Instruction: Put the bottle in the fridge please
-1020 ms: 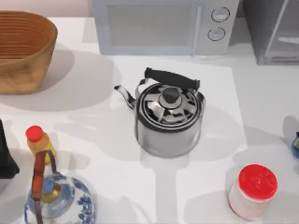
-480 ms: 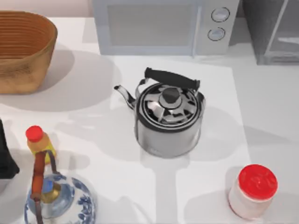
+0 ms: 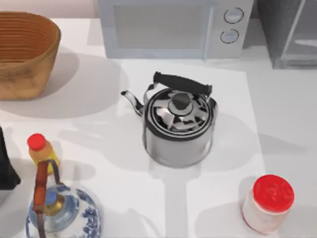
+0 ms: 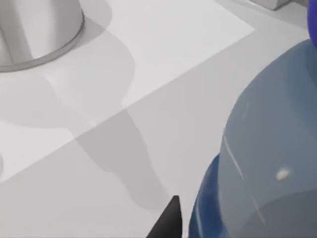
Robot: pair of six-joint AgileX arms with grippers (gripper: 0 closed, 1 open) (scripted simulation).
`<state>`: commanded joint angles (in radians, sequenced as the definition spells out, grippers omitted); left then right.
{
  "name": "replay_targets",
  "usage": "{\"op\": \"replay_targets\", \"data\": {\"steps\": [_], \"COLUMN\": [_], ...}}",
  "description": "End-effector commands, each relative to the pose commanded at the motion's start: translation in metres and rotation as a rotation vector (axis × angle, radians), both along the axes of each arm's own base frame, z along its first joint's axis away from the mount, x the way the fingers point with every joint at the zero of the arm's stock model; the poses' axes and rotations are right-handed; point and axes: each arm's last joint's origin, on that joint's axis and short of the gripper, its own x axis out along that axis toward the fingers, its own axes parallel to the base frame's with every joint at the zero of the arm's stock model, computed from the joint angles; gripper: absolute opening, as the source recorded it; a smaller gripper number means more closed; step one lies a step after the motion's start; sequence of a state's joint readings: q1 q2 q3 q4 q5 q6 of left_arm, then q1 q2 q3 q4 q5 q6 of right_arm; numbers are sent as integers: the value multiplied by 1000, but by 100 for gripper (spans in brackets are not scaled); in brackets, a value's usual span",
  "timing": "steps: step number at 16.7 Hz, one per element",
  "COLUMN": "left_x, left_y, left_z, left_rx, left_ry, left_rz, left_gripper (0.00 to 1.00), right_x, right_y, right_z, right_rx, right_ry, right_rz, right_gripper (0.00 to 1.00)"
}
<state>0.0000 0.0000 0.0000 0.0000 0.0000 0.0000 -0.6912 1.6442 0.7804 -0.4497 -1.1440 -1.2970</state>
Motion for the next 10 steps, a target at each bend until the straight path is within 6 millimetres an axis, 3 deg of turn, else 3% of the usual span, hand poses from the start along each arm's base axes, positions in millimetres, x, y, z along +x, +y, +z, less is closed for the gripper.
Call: {"op": "replay_targets", "data": {"steps": [3,4,10], "left_x": [0,0,0], "left_y": [0,0,0], "left_z": [0,0,0], "left_rx": [0,0,0], "left_ry": [0,0,0], "left_rz": [0,0,0], "left_gripper": [100,100,100], "right_x": [0,1,-11], "right_y": [0,17,34], "right_z": [0,-2,12], "right_rx": [0,6,-101], "right_ry": [0,10,71], "right_rz": [0,54,-14], "right_gripper": [1,1,1]}}
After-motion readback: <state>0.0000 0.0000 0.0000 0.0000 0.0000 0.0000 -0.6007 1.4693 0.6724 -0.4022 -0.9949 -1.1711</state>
